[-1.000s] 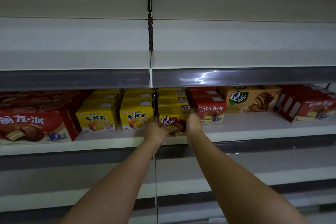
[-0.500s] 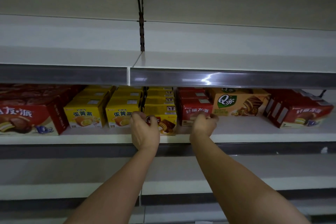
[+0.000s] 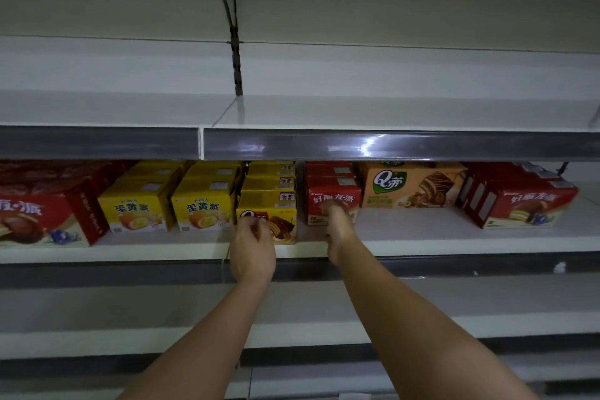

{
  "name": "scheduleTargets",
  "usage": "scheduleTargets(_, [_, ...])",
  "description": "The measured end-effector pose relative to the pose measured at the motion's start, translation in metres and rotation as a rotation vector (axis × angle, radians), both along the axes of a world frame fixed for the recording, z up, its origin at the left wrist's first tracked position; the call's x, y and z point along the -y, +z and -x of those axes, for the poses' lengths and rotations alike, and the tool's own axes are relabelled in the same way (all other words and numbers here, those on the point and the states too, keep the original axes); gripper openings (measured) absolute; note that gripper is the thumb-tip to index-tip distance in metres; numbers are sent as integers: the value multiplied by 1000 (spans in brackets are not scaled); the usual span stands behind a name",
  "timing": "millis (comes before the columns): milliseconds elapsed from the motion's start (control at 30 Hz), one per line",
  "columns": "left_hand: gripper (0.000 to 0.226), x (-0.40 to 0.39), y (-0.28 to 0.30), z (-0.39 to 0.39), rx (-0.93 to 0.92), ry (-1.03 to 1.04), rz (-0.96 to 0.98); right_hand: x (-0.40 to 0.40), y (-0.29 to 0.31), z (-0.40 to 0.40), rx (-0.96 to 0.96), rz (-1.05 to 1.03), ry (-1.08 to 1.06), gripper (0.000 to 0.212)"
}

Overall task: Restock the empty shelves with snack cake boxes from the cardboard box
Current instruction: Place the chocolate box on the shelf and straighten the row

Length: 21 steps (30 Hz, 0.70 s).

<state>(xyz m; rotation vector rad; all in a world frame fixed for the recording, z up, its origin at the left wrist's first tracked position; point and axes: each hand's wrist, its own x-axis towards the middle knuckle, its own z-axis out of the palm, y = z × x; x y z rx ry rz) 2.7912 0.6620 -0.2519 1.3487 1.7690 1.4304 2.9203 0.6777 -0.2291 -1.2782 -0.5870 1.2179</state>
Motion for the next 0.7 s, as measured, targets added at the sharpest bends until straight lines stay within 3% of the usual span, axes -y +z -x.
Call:
scheduleTargets(100, [16,-1,0,-13,3,27,-40,8,2,-7,35,-28,-20,26])
scheduleTargets(300, [20,3,15,-60,20,-53,-93,22,4,-69,71,-61,-267,16])
scheduleTargets(433, [19,5,20,-99,37,-80,-118,22,7,-128,139,-54,-399,22])
scheduleTargets(600, [16,9,22,-163,95,-103,-87,24,12,-202,200,-32,-332,36])
scheduleTargets(700, [14,7,25,-206,202,-168,-15,25,24,-240,223,-28,-259,26])
